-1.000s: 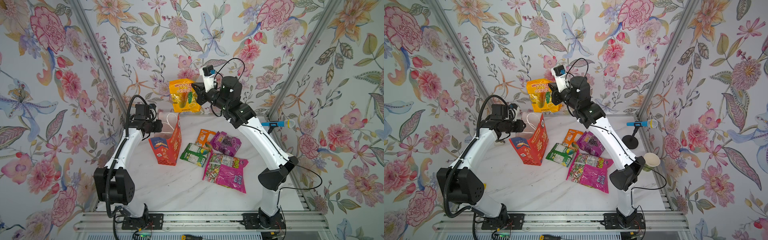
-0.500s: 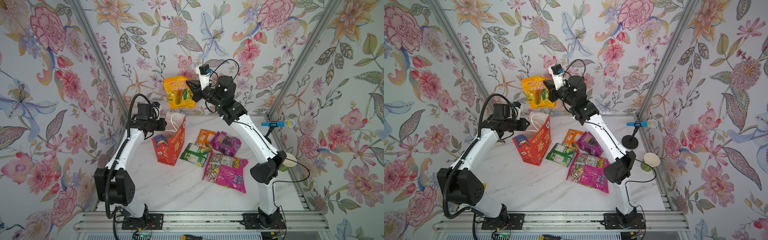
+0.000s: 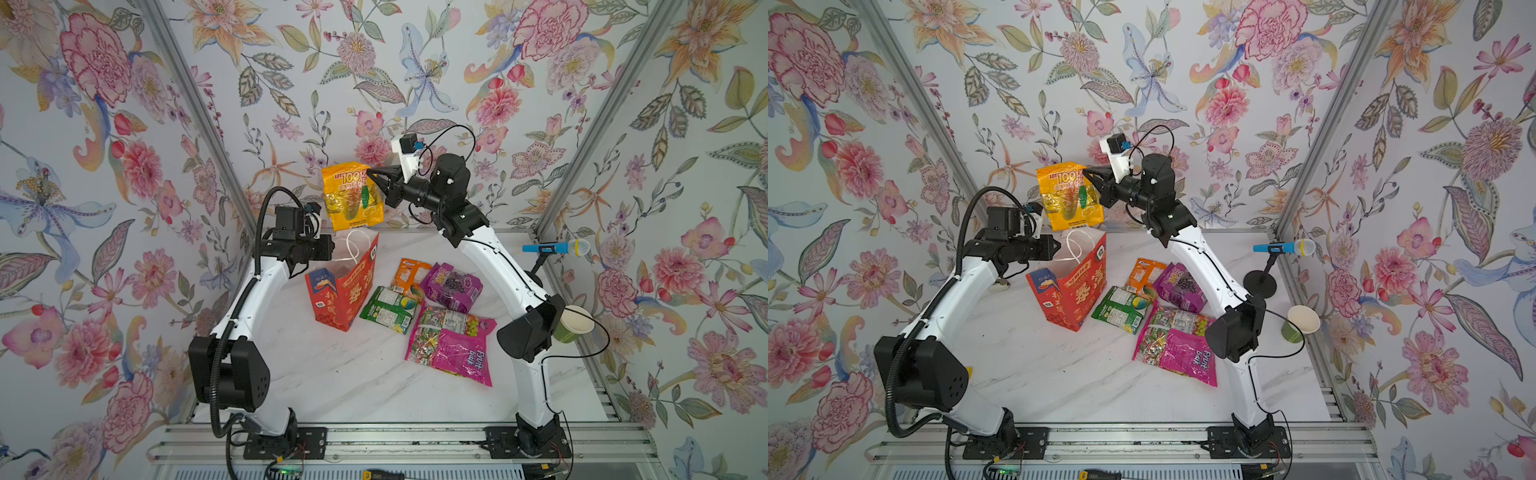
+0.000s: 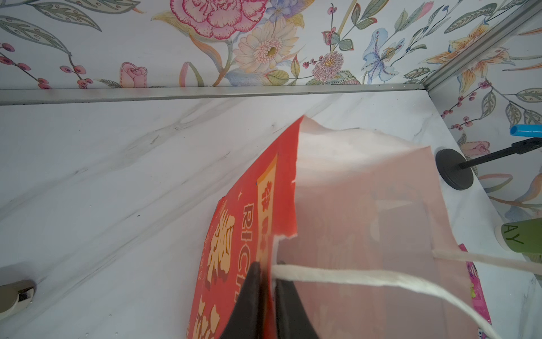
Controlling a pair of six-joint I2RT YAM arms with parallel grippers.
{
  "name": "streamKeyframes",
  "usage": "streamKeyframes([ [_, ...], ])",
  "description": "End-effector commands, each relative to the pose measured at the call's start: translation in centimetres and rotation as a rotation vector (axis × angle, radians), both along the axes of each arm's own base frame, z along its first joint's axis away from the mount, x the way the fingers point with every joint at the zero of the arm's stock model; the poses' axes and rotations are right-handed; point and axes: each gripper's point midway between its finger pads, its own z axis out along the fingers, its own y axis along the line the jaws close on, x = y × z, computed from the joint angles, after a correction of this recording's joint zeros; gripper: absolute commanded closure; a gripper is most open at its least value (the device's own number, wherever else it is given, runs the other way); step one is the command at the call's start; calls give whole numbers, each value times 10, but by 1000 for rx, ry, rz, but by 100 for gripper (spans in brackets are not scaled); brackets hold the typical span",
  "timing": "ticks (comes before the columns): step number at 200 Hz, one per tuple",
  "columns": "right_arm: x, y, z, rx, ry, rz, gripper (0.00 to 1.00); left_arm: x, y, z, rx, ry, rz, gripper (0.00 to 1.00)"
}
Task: Place the snacks into the paper bag
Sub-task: Place the snack in the paper bag.
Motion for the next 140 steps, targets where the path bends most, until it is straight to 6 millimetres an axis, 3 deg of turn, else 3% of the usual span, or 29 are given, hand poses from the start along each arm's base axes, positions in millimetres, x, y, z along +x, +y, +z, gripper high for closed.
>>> streamKeyframes([
  [1, -15, -3, 31, 66, -115, 50, 100, -1, -10, 28, -47, -64, -31, 89],
  [54, -6, 9, 1, -1, -121, 81, 100, -2, -19, 36, -92, -77, -67, 94],
  [85, -13, 11, -5, -24, -121, 119, 100, -2, -25, 38, -128, -79, -96, 96],
  [140, -11, -12, 1, -3, -125, 56, 100, 0, -25, 33, -153, -59, -109, 98],
])
